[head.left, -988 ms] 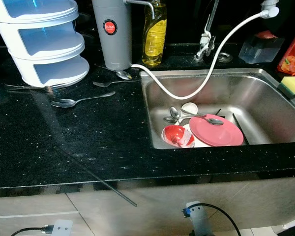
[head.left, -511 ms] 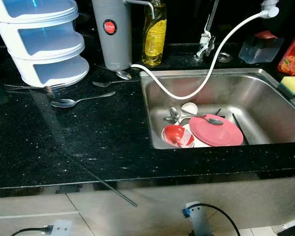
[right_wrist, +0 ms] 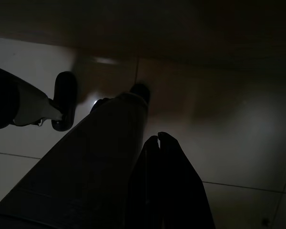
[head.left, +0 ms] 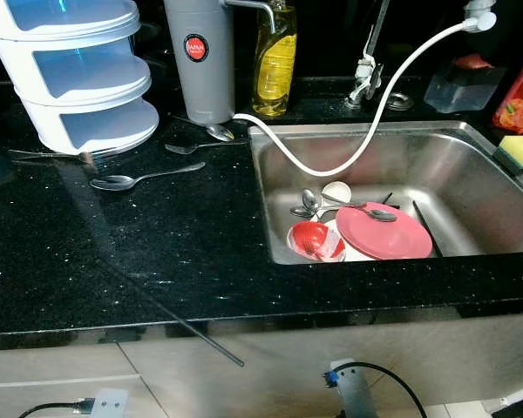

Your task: Kitchen organization

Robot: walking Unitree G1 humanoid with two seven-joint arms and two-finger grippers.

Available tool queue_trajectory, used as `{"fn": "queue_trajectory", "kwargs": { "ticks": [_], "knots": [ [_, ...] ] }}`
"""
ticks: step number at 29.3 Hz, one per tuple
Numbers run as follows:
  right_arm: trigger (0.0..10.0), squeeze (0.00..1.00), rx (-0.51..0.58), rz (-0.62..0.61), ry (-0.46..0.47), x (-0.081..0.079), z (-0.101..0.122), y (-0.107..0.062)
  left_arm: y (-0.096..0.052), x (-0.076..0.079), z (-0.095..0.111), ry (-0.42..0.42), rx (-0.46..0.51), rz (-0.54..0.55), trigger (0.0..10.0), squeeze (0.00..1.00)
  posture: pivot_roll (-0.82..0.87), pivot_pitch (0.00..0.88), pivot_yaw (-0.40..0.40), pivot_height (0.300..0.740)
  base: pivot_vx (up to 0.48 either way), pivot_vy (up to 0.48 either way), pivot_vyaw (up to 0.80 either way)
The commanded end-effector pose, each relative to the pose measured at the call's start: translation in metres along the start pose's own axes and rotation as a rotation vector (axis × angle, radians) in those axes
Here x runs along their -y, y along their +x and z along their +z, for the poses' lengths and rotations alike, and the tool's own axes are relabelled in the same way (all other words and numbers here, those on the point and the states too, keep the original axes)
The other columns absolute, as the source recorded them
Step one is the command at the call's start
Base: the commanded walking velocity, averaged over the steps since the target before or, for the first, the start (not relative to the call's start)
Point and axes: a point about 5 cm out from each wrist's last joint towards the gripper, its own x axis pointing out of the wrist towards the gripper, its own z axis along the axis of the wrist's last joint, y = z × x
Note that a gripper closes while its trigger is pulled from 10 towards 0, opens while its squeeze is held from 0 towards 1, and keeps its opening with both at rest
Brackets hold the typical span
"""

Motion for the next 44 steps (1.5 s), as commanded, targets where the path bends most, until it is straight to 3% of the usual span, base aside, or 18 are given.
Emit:
{"fn": "queue_trajectory", "kwargs": {
  "ticks": [1,24,29,44],
  "knots": [
    [10.0,0.0,-0.001,0.001,-0.008,0.0,0.001,0.0,0.0,-0.006,-0.002,0.019,-0.014,0.011,10.0,0.0,0.11,0.0,0.003,0.74,0.0,0.0,0.0],
    [10.0,0.0,0.002,0.003,-0.01,0.0,0.004,0.001,0.0,-0.006,0.0,0.017,-0.014,0.013,10.0,0.0,0.11,0.0,0.002,0.74,0.0,0.0,0.0],
    [10.0,0.0,0.018,0.003,-0.01,-0.004,0.019,0.003,0.0,-0.008,-0.001,0.016,-0.015,0.015,10.0,0.0,0.11,0.0,0.004,0.74,0.0,0.0,0.0],
    [10.0,0.0,0.017,0.007,-0.009,-0.008,0.023,0.004,-0.001,-0.011,-0.005,0.016,-0.021,0.021,10.0,0.0,0.12,0.0,0.006,0.74,0.0,0.0,0.0]
  ]
}}
